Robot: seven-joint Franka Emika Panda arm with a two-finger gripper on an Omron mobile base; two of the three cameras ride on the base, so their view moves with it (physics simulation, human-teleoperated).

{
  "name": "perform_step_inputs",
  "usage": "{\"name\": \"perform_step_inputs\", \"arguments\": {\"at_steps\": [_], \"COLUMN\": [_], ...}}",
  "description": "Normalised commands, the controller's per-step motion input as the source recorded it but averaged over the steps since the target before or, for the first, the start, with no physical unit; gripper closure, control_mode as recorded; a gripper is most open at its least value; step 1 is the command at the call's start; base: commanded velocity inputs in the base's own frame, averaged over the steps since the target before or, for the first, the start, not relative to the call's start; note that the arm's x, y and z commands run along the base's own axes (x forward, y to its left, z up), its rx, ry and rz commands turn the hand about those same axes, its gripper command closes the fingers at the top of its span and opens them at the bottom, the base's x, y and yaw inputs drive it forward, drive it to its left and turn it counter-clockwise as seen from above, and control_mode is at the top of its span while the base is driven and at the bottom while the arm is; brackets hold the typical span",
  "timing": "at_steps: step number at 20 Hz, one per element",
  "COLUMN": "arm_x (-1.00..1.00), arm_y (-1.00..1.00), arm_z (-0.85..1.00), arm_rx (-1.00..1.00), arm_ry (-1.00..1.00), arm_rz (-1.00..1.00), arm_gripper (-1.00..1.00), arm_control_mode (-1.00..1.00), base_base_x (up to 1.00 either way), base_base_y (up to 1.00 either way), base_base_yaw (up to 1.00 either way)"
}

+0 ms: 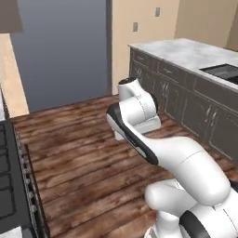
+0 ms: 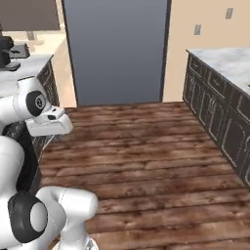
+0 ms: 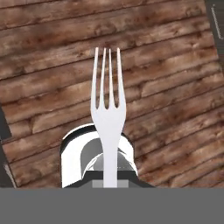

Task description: Organize the utensils by type. Pick up the wooden spoons from the counter and place them in the open cabinet. Then pick up the metallic utensils from the counter and place them in the open drawer.

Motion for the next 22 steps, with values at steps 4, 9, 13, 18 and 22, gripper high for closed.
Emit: {"name": "perform_step_inputs", "arguments": {"at_steps": [4, 9, 13, 18, 22], "arm_x": [0.00, 0.00, 0.00, 0.00, 0.00], "arm_y": [0.00, 0.00, 0.00, 0.00, 0.00], "arm_z": [0.00, 0.00, 0.00, 0.00, 0.00], "arm_rx": [0.00, 0.00, 0.00, 0.00, 0.00], "arm_ry": [0.00, 0.00, 0.00, 0.00, 0.00], "arm_rz": [0.00, 0.00, 0.00, 0.00, 0.00], "arm_gripper": [1.00, 1.00, 1.00, 1.00, 1.00], "arm_control_mode": [1.00, 1.00, 1.00, 1.00, 1.00], "base_base_x": [0.00, 0.00, 0.00, 0.00, 0.00], "base_base_y": [0.04, 0.00, 0.00, 0.00, -0.01], "base_base_yaw": [-1.00, -1.00, -1.00, -1.00, -0.96]}}
